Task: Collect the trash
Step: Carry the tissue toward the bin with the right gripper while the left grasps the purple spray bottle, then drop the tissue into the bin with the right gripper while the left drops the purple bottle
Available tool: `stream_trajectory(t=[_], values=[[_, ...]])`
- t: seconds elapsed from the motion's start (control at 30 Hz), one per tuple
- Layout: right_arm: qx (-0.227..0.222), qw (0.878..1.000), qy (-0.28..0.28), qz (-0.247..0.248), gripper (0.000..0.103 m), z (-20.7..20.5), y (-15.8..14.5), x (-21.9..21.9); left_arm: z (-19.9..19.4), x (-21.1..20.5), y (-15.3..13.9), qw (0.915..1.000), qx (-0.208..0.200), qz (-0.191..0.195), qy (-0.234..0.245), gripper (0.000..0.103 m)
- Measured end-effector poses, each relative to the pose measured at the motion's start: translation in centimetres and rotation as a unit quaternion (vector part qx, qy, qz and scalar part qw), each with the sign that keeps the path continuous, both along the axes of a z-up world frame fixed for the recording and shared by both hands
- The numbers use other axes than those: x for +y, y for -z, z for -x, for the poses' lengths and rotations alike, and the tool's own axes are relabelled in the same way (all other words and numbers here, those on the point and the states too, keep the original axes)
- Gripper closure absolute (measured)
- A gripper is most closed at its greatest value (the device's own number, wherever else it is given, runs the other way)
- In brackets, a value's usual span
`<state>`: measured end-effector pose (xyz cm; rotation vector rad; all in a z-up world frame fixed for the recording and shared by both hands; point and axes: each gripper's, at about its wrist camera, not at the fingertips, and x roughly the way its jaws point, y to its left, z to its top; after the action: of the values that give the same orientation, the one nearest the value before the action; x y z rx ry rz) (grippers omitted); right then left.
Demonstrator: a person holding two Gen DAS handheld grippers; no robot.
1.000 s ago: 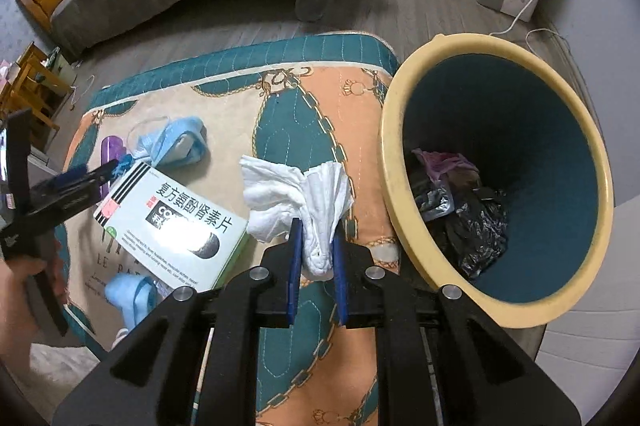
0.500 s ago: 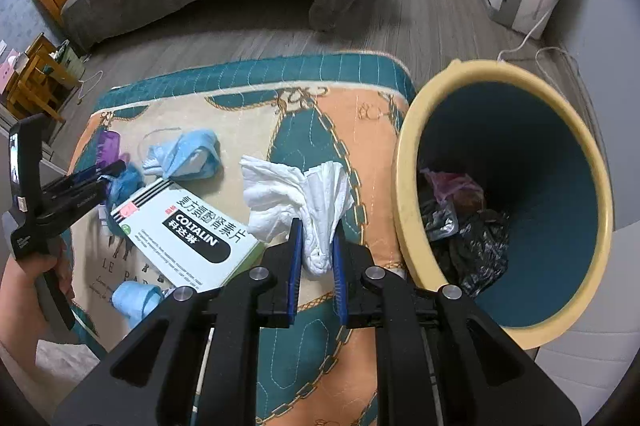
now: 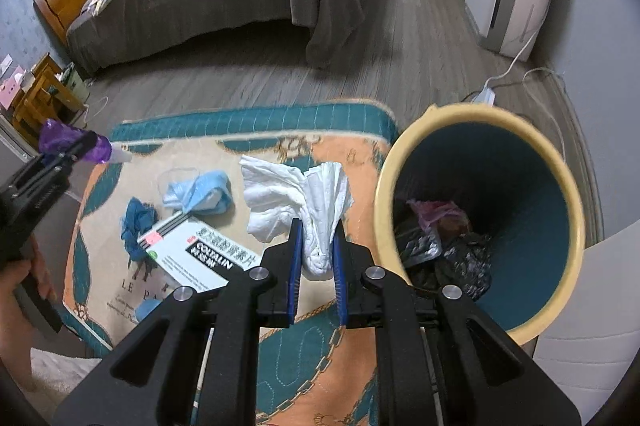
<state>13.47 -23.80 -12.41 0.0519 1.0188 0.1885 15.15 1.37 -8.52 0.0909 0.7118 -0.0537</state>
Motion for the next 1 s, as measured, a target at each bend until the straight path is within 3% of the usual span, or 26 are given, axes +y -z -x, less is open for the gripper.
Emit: stream_trajectory(t=[0.23,0.5,0.7,1.0], values=[[-0.031,0.999,0.017,-0.008,0.09,0.4,-2.7,-2.4,1.4,-6.6,-4.9,0.9944,-0.053,-0.008,0.091,0.07],[-0.055,0.997,0.051,-0.011,0.089,0.8,-5.0,-7.2,3.1,-14.1,-6.6,0.9807,-0.052,0.012,0.188,0.07],[-0.064,0.993,0.095,0.006,0.089,1.2,-5.5,-12.8,3.4,-18.6,-5.8,0.9726,-0.033,0.022,0.229,0.07],[-0.015,0.988,0.153,-0.008,0.089,0.7,-2.2,-19.1,3.3,-24.6,-0.8,0.9602,0.019,-0.002,0.278,0.069]])
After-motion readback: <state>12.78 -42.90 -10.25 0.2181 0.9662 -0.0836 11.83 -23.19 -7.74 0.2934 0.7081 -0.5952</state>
